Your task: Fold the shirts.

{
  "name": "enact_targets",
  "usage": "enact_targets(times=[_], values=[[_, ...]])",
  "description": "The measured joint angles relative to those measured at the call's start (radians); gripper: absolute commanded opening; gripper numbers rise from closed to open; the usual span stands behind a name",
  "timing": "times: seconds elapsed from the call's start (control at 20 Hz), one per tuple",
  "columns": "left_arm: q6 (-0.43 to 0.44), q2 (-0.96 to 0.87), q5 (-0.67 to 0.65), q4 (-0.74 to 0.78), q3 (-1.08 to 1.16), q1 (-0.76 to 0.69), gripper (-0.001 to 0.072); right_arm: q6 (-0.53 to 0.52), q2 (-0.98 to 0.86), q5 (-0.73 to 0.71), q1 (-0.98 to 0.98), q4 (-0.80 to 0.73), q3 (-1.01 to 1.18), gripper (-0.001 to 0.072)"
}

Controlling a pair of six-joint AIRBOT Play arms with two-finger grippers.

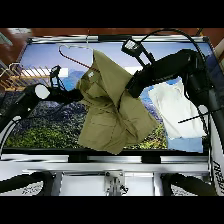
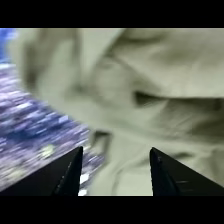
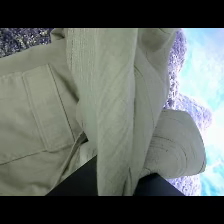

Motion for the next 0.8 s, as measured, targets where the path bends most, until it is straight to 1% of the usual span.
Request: enact_targets(times=[0.15,0.25,0.45,0.55,0.75,0.8], values=[[-0.006,-0.036,0.120,-0.037,-0.033,-0.026,0.0517,0.004,0.000,-0.005,0.000,0.000,0.000,0.0070],[-0.010,-0.049,0.162,-0.042,-0.042,-0.021,0.0517,0.006,0.000,-0.009,0.000,0.000,0.000,0.0069],[-0.010,-0.045,0.135,-0.013,-0.050,0.018,0.0518,0.007,0.000,-0.013,0.000,0.000,0.000,0.0069],[-0.010,-0.049,0.134,-0.005,-0.051,0.016,0.0517,0.008,0.000,-0.013,0.000,0.000,0.000,0.0069],[-0.010,-0.089,0.238,-0.046,-0.052,-0.029,0.0494,0.017,0.000,-0.014,0.000,0.001,0.000,0.0070],[-0.010,-0.104,0.262,-0.060,-0.052,-0.040,0.0448,0.019,0.000,-0.014,0.000,0.001,0.000,0.0070]])
